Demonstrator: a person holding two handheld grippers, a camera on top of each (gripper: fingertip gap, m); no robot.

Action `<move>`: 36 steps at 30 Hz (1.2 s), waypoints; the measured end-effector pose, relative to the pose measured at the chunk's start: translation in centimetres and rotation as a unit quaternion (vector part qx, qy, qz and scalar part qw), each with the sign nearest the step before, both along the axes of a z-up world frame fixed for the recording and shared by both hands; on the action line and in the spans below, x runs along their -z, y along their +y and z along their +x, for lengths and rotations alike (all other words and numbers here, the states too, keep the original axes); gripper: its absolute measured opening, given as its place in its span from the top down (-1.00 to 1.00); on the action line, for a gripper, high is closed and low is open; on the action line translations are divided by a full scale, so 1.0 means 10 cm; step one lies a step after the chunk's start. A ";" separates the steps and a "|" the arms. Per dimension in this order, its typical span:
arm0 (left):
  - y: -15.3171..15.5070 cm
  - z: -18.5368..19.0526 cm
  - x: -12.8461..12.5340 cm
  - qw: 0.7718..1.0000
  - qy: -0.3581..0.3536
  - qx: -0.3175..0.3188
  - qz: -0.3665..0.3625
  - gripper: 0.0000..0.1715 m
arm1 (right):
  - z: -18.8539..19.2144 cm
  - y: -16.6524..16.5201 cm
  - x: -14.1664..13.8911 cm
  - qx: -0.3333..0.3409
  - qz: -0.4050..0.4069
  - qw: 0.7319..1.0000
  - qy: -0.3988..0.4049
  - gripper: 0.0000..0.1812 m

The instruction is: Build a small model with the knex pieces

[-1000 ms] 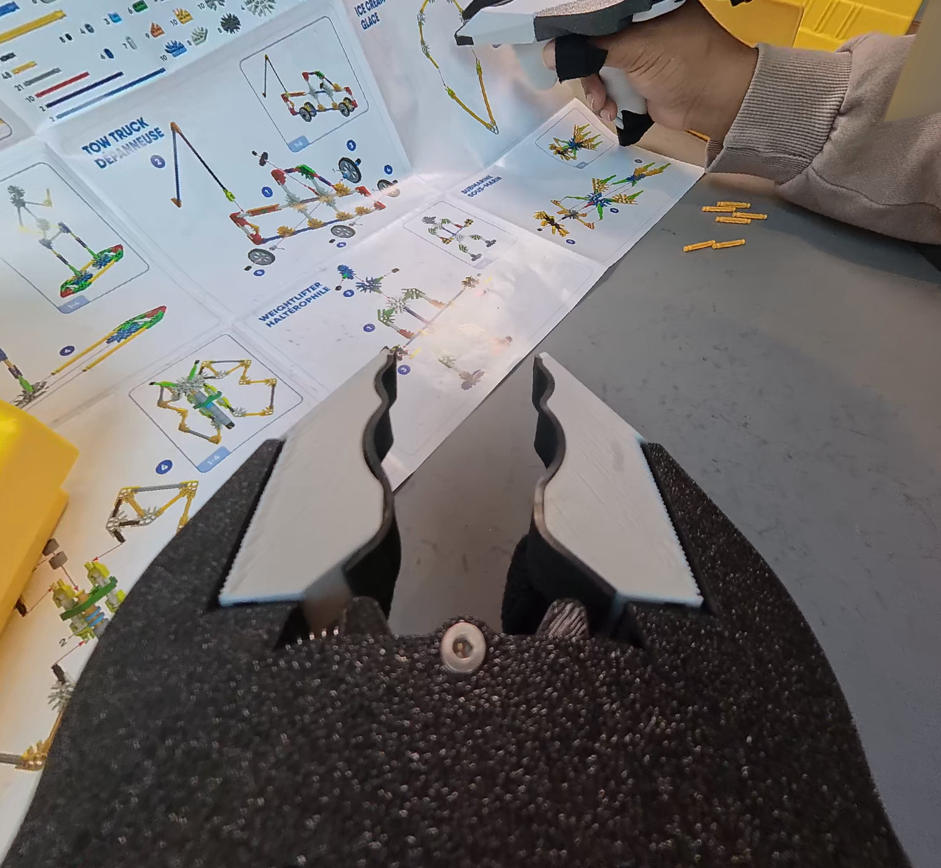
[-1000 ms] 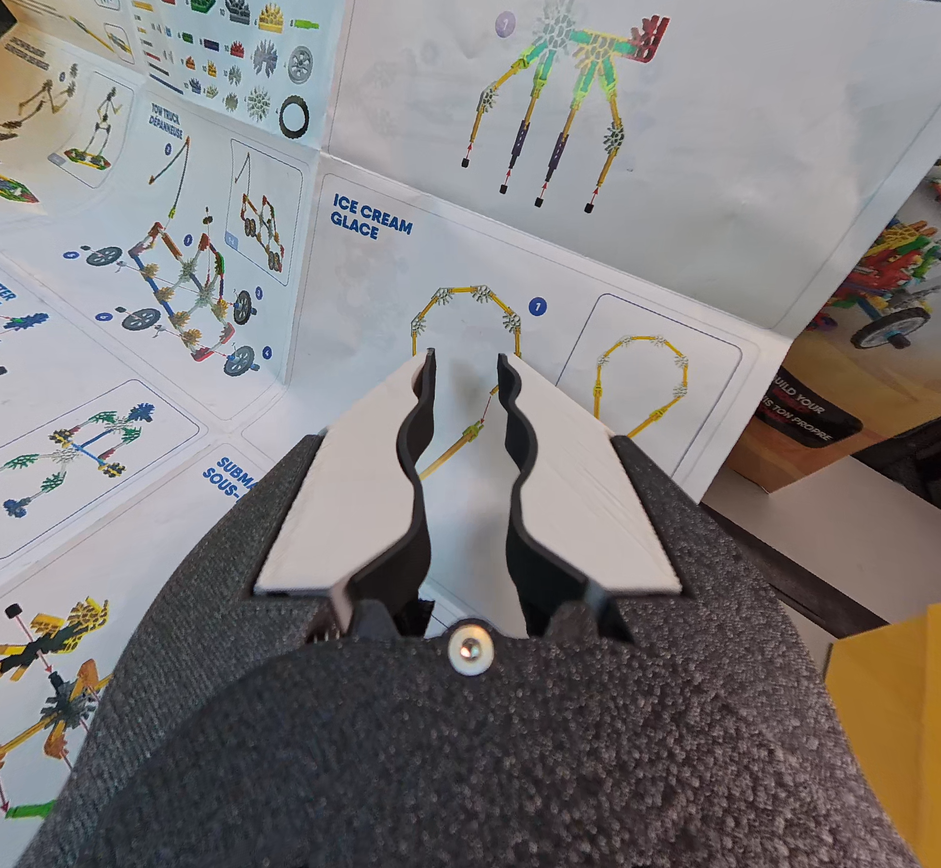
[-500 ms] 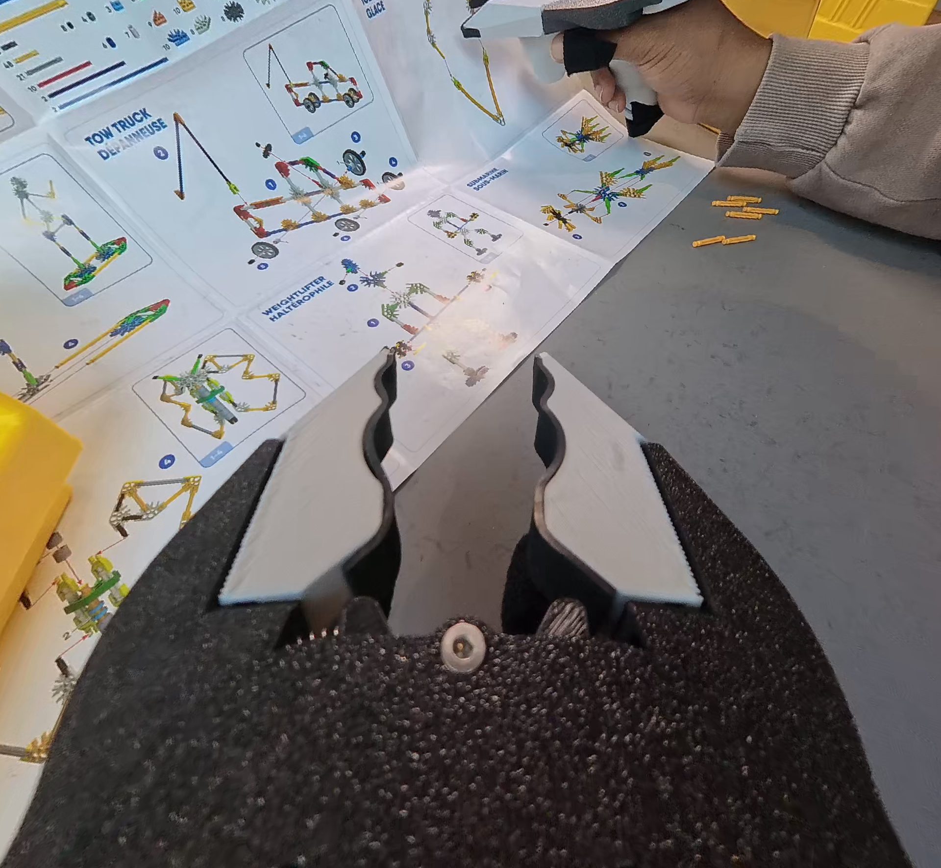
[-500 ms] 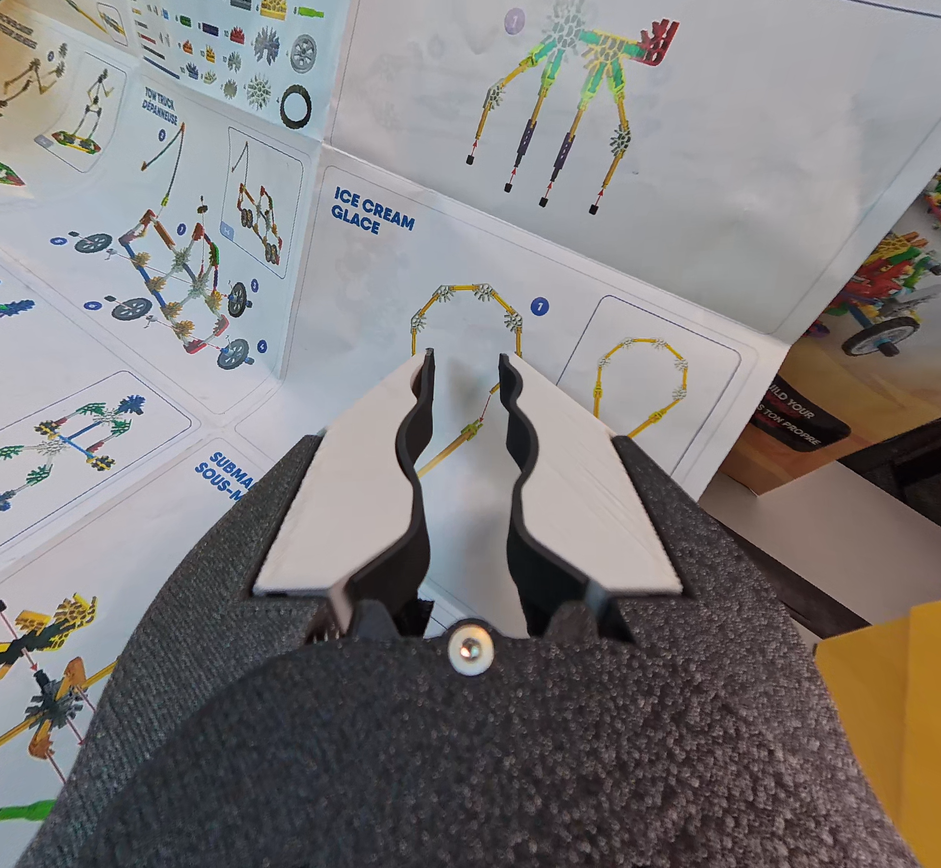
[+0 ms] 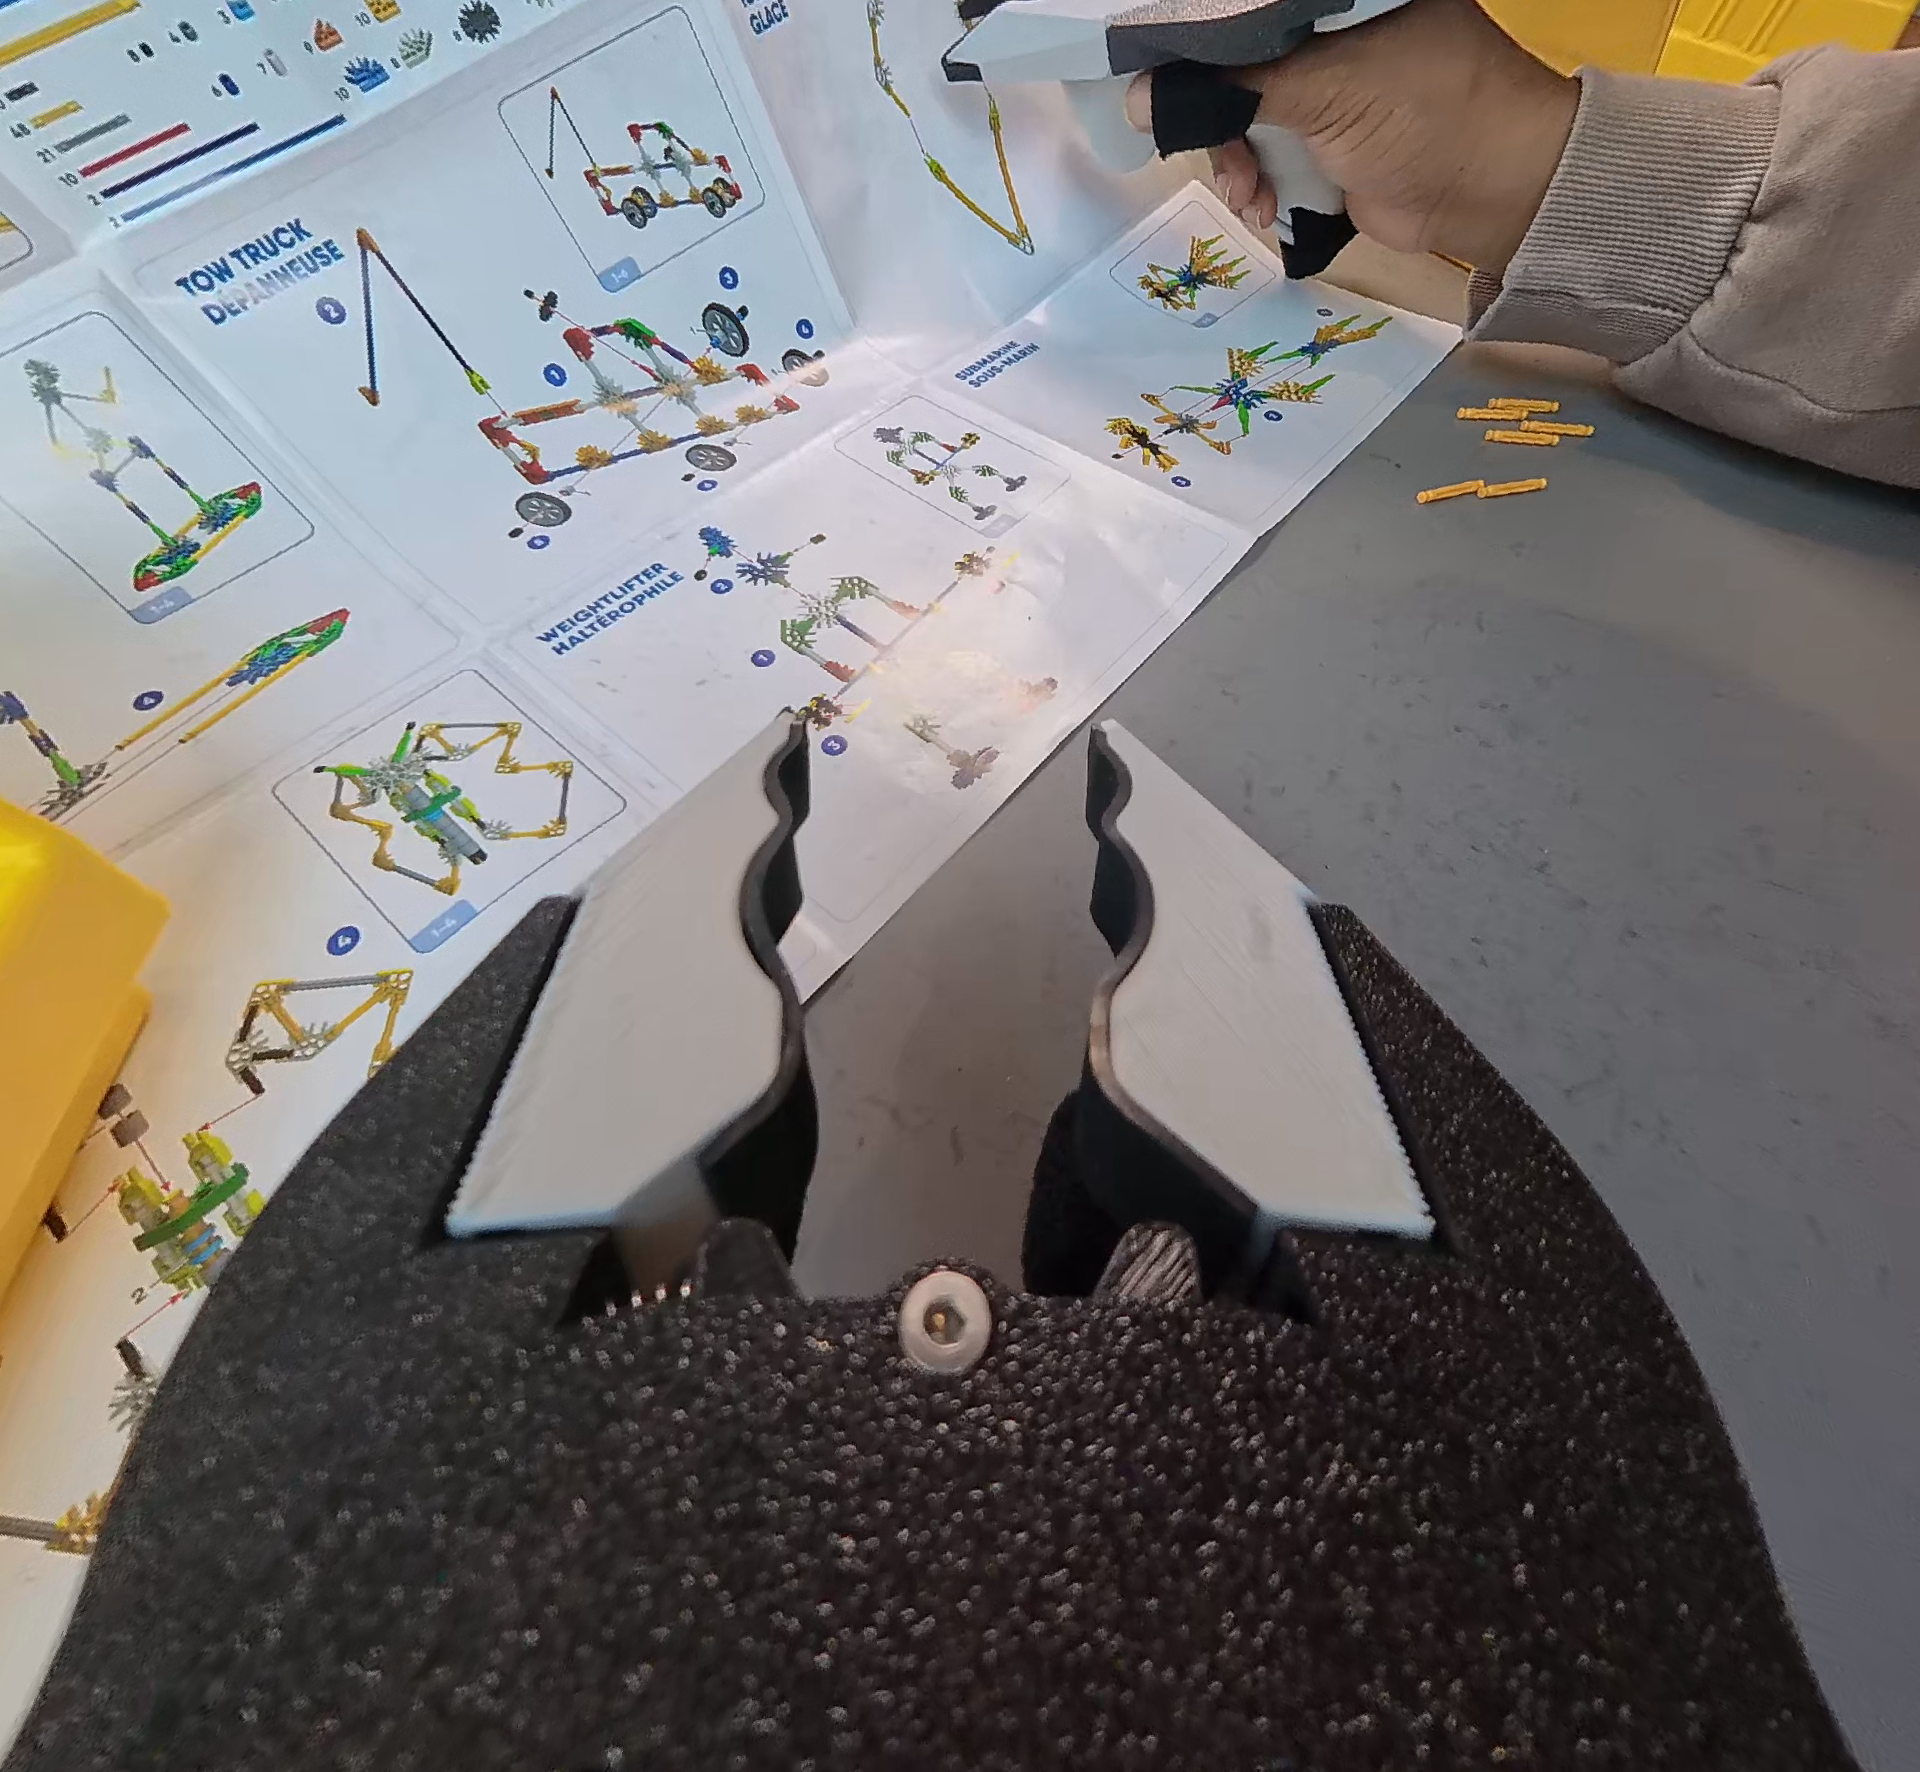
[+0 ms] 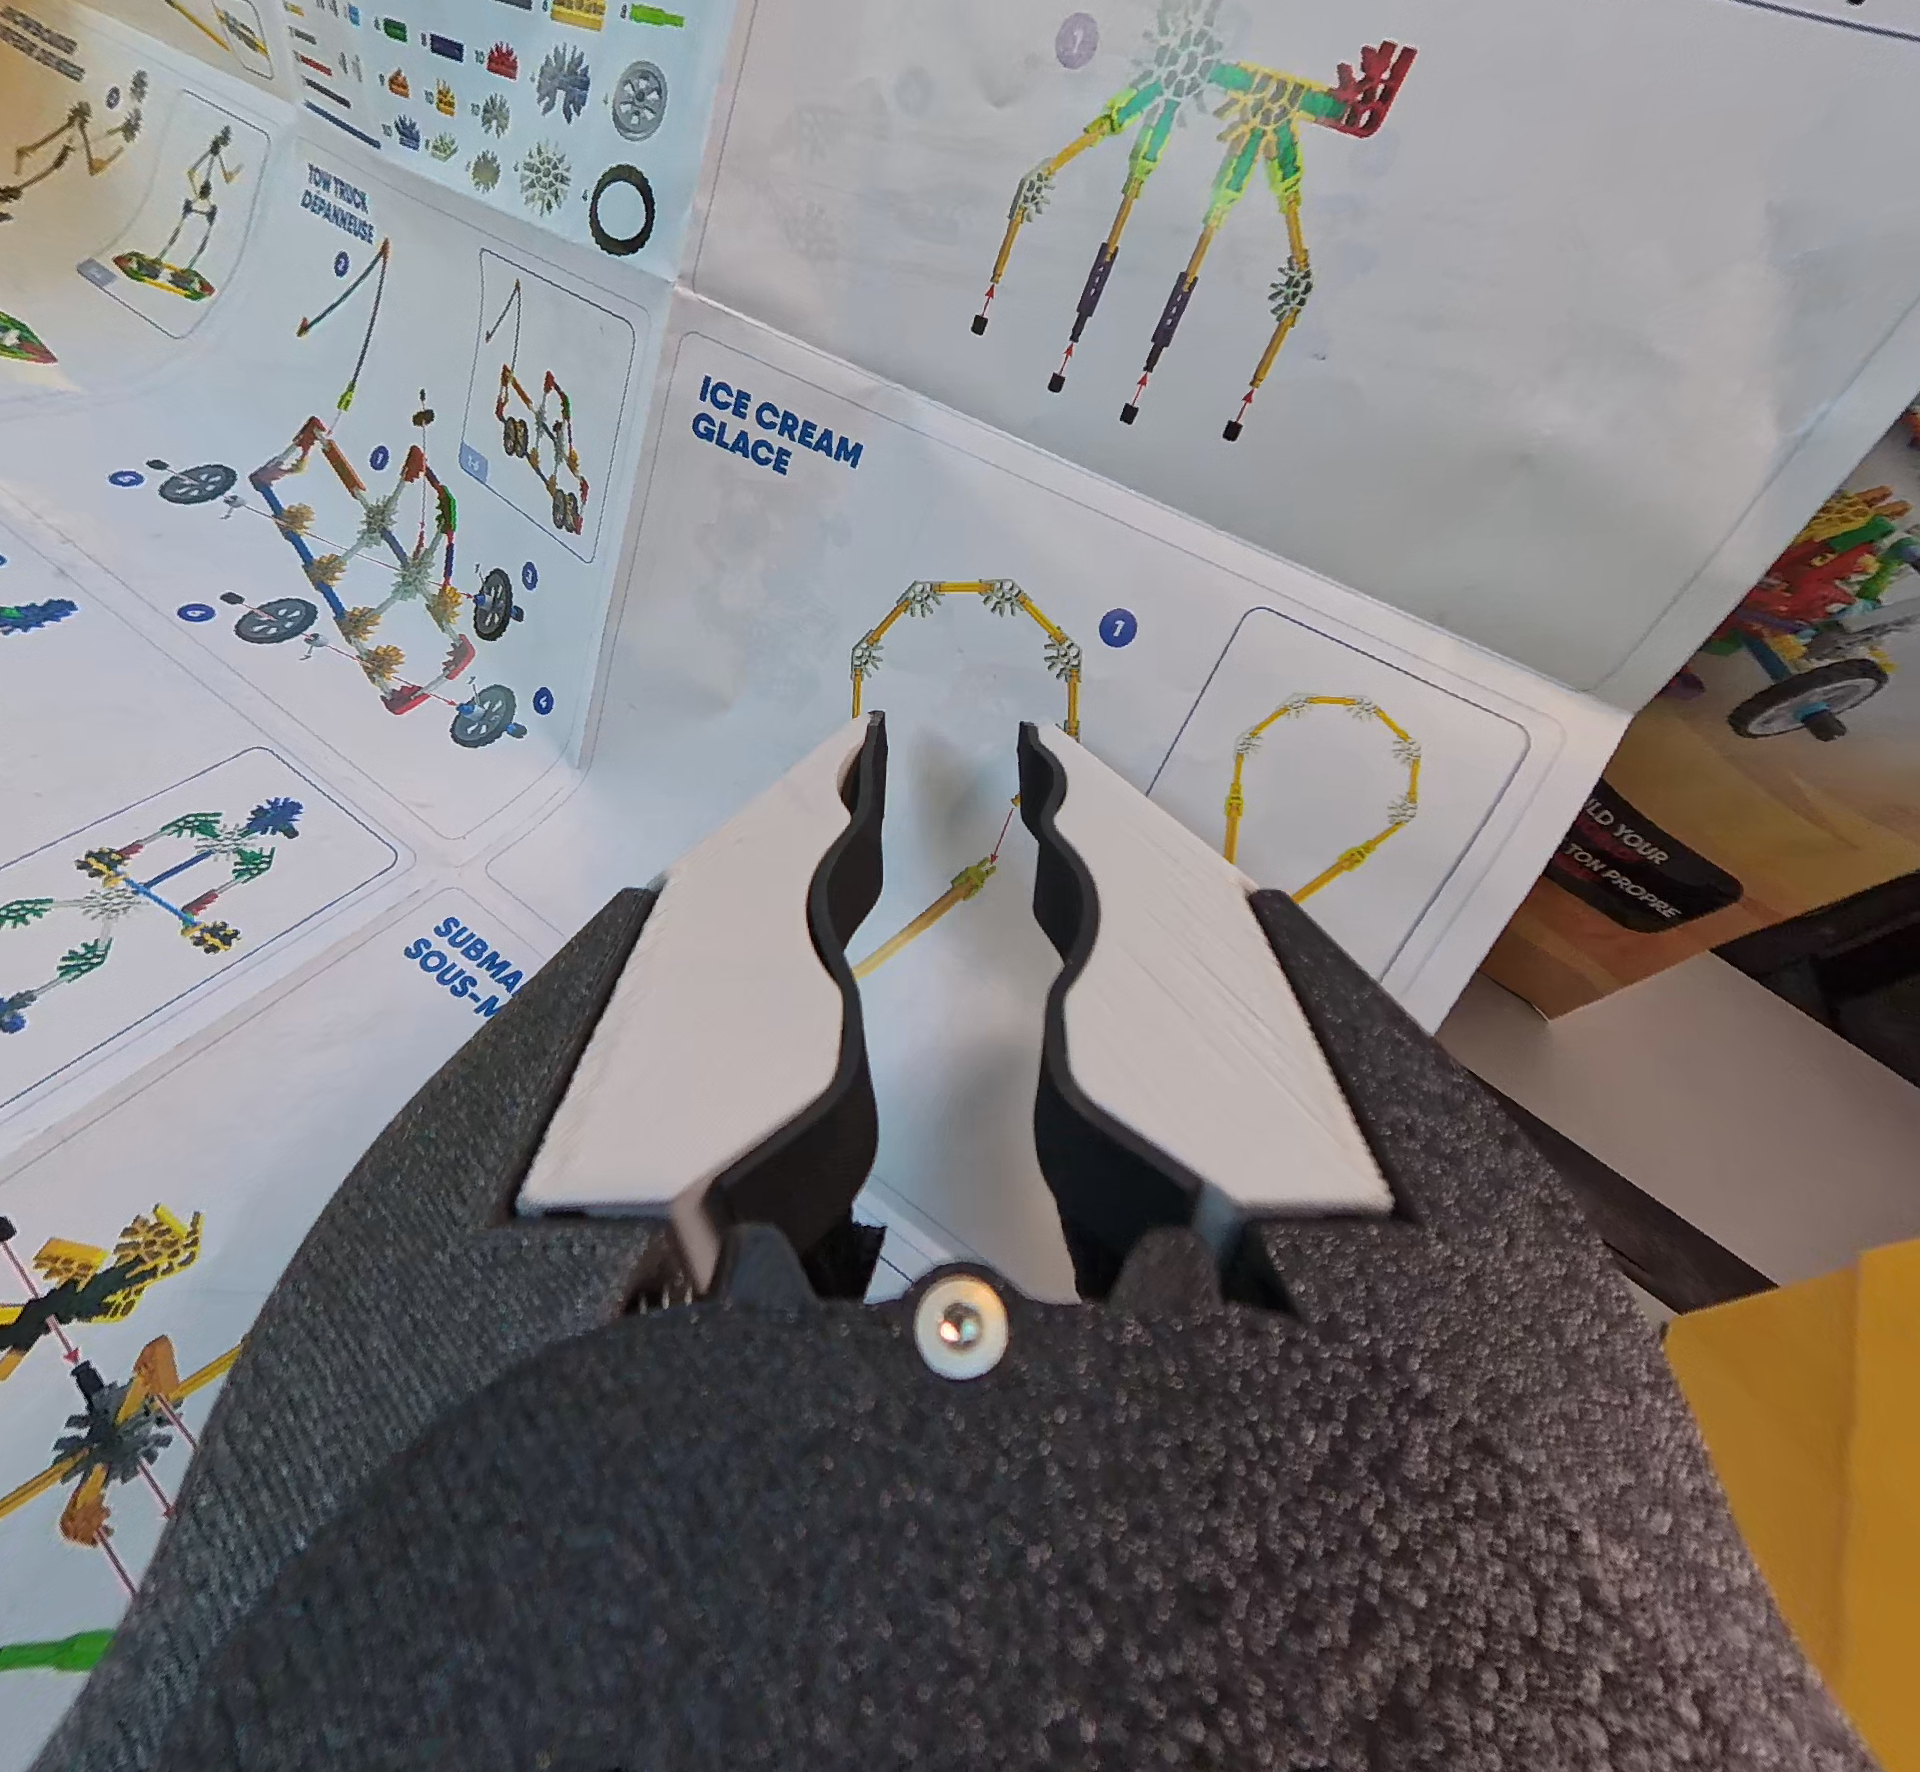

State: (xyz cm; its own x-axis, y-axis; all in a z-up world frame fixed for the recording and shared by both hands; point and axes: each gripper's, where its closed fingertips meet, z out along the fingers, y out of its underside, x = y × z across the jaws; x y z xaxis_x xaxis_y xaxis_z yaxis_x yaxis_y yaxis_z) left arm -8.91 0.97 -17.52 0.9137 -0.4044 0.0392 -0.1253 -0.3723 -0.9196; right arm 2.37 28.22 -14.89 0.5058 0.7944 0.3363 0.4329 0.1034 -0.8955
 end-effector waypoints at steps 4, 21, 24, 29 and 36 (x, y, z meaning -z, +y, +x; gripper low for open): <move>0.00 -0.01 0.00 1.000 -0.002 -0.003 0.001 0.38 | 0.00 -0.01 -0.01 -0.001 -0.001 1.000 0.001 0.73; 0.03 -0.10 0.02 1.000 0.004 -0.029 -0.005 0.38 | 0.03 0.01 -0.04 0.005 -0.021 0.999 0.024 0.70; 0.04 -0.18 0.03 0.999 -0.002 -0.046 -0.012 0.38 | 0.03 0.01 -0.07 0.005 -0.017 1.000 0.026 0.71; 0.05 -0.29 0.00 0.997 -0.024 -0.072 -0.014 0.38 | 0.04 0.02 -0.06 0.008 -0.018 0.999 0.027 0.70; 0.06 -0.34 -0.03 0.996 -0.034 -0.086 -0.007 0.34 | 0.04 -0.01 -0.06 0.007 -0.014 1.000 0.025 0.70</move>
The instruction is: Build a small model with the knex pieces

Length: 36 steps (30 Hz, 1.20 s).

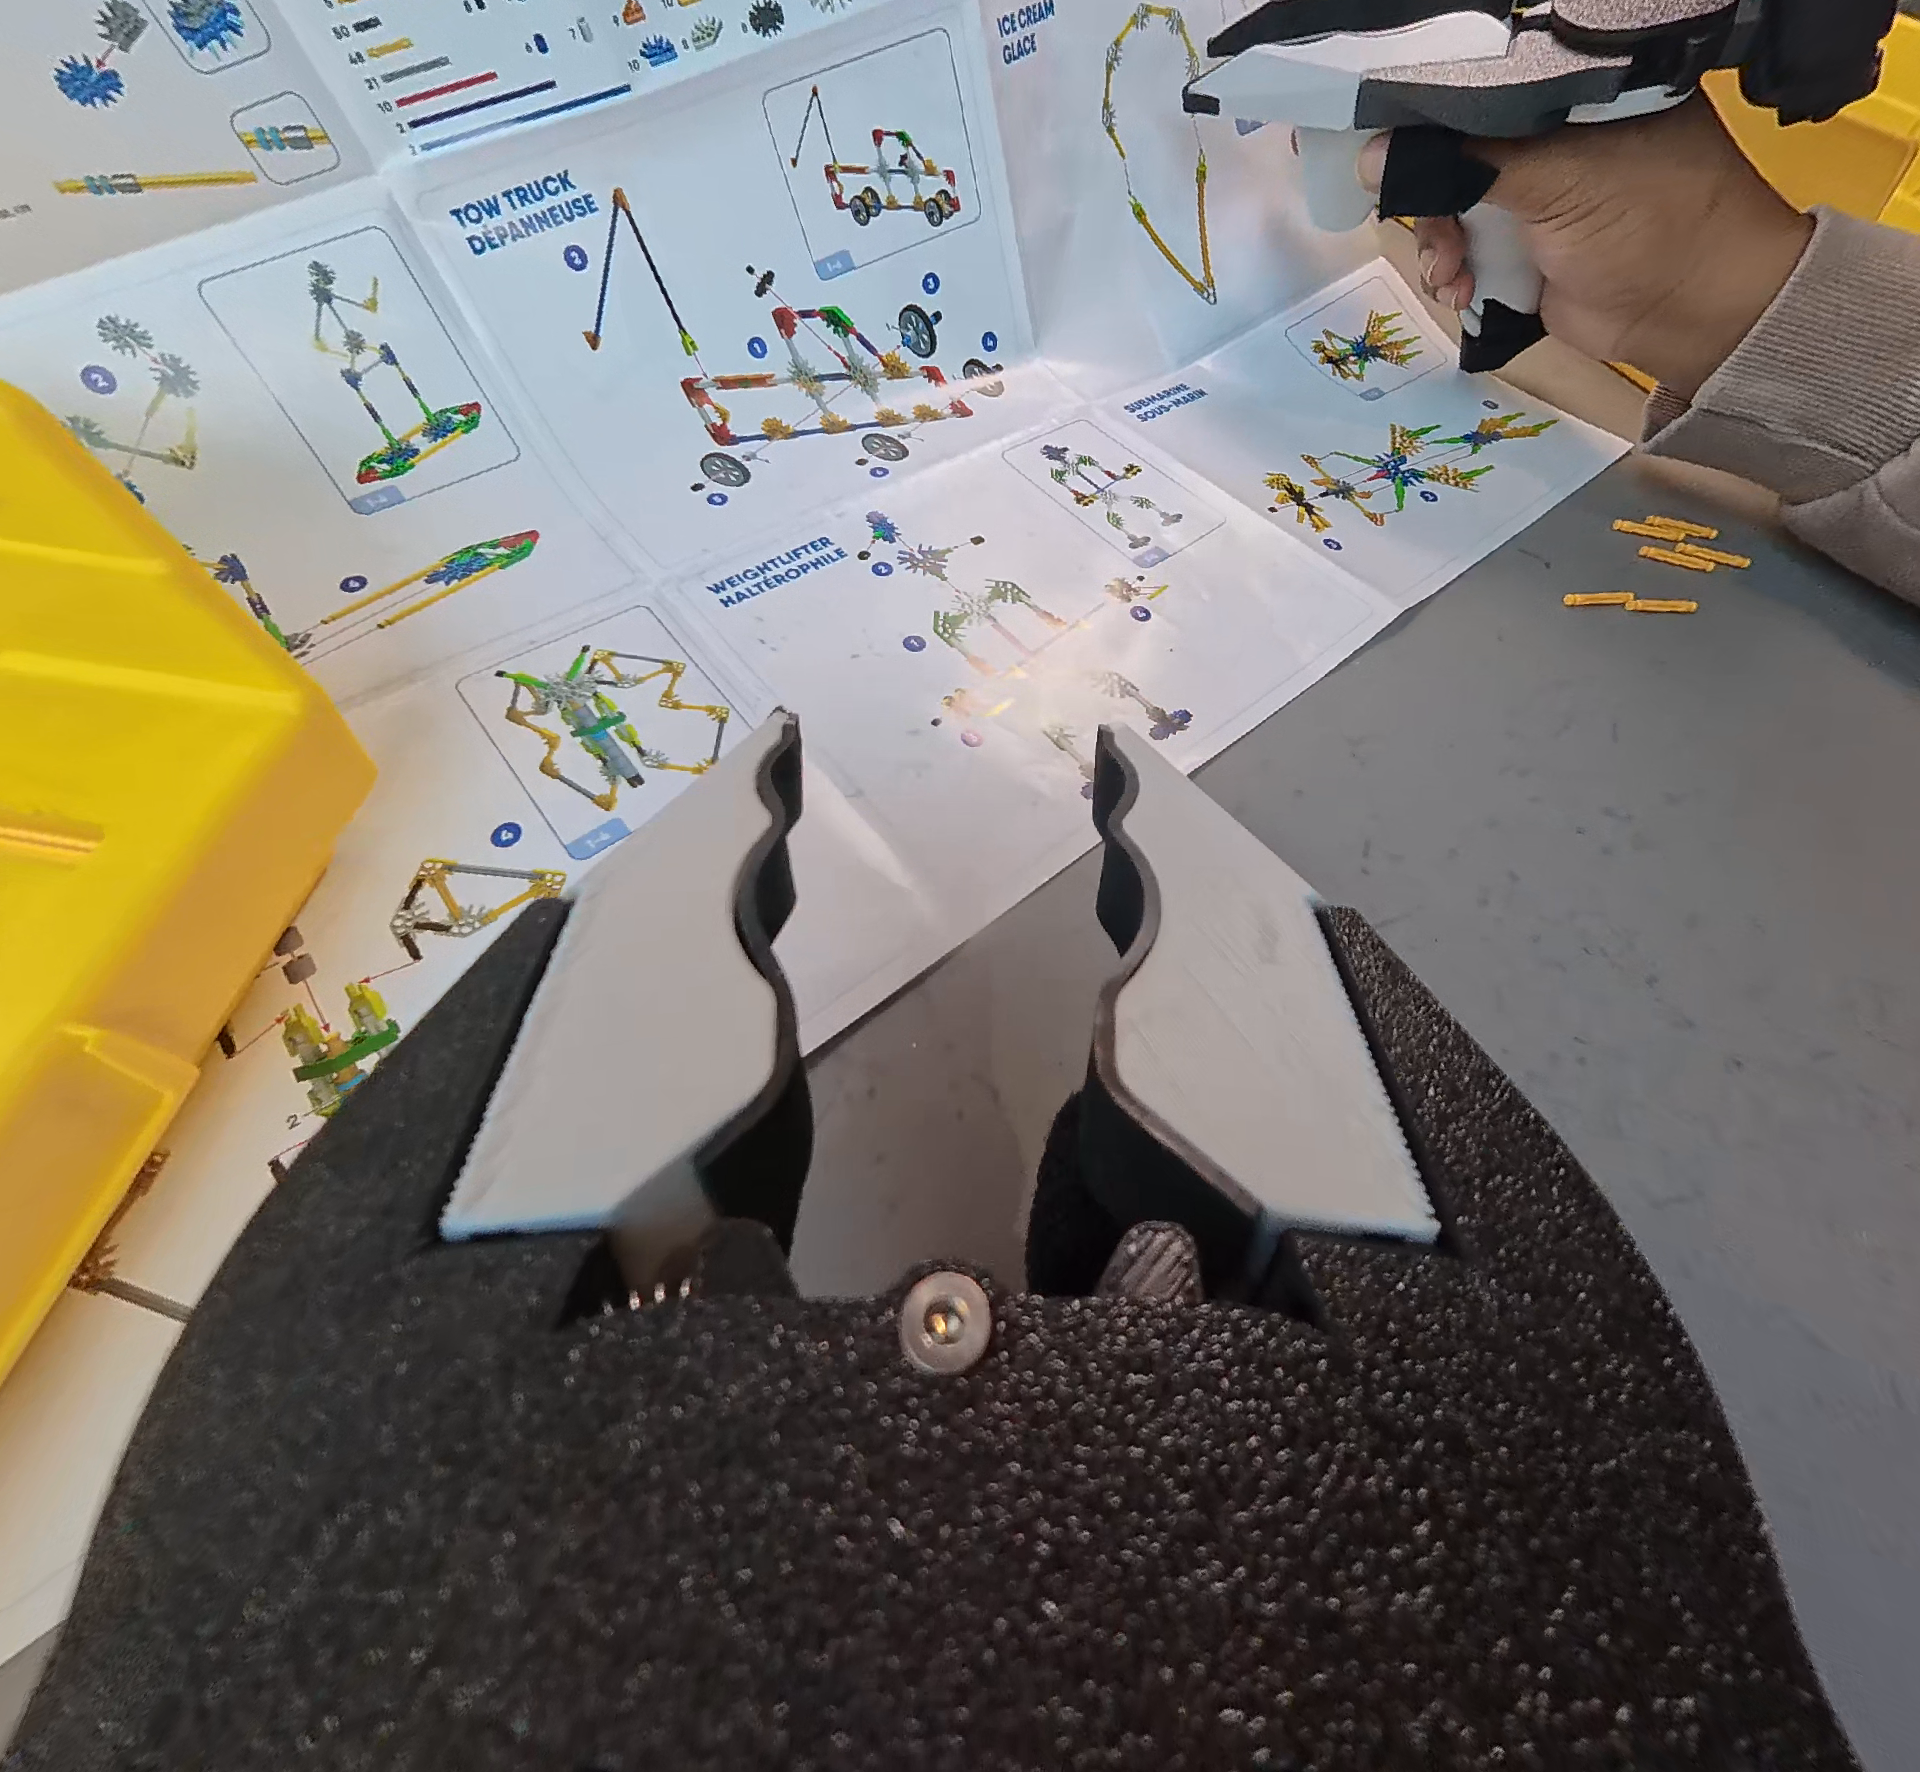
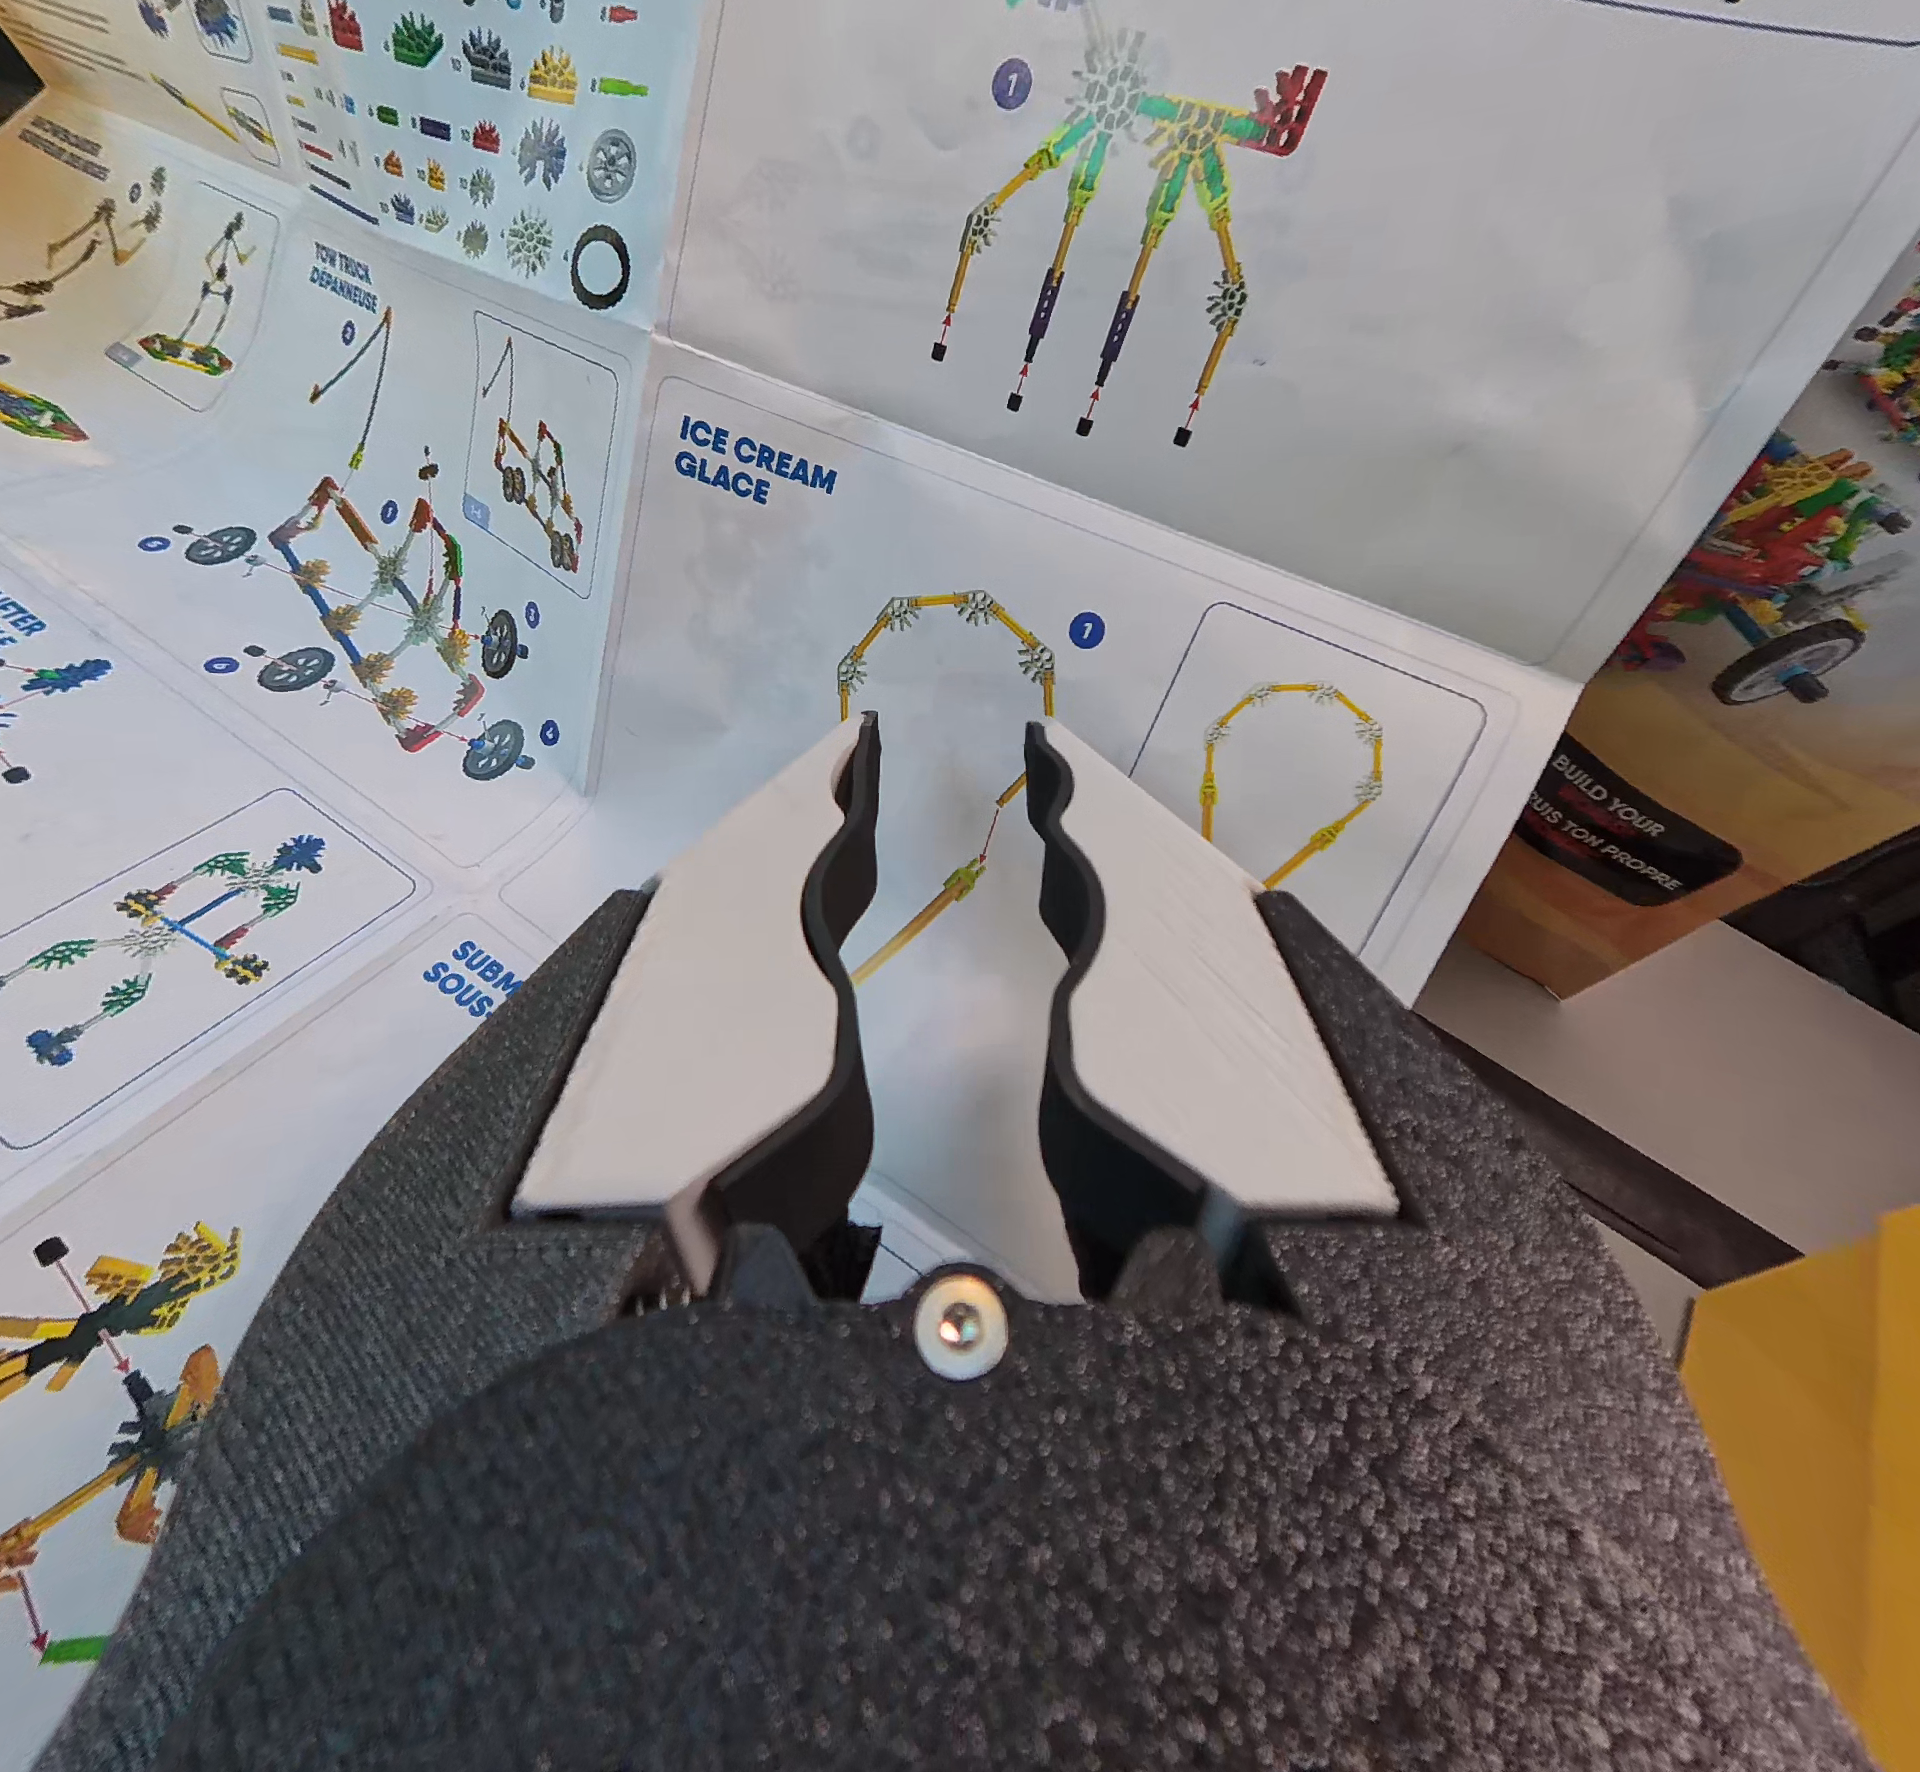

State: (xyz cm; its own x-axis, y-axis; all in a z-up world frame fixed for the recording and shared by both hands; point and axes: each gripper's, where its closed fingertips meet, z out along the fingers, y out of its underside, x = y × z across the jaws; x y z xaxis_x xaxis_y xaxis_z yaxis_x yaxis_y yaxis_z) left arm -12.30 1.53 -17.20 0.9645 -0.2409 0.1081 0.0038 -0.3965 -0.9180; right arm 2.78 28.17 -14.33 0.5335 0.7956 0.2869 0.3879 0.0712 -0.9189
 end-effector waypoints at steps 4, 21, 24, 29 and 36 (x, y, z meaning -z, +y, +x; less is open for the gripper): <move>0.00 0.01 -0.02 1.000 -0.002 0.001 0.003 0.34 | -0.02 -0.04 -0.01 -0.002 0.004 1.000 0.000 0.71; -0.02 0.04 -0.12 1.000 -0.002 0.008 0.023 0.33 | -0.02 -0.08 -0.03 -0.014 0.007 1.000 0.003 0.70; -0.04 0.08 -0.22 0.999 0.005 0.019 0.048 0.33 | -0.05 -0.11 0.00 -0.020 0.002 1.000 0.001 0.70; -0.04 0.18 -0.21 0.997 0.037 0.041 0.061 0.29 | -0.08 -0.11 0.02 -0.027 0.002 1.000 -0.002 0.70; -0.01 0.15 -0.09 0.997 0.050 0.034 0.048 0.30 | -0.23 -0.14 0.03 -0.054 0.000 0.998 -0.027 0.95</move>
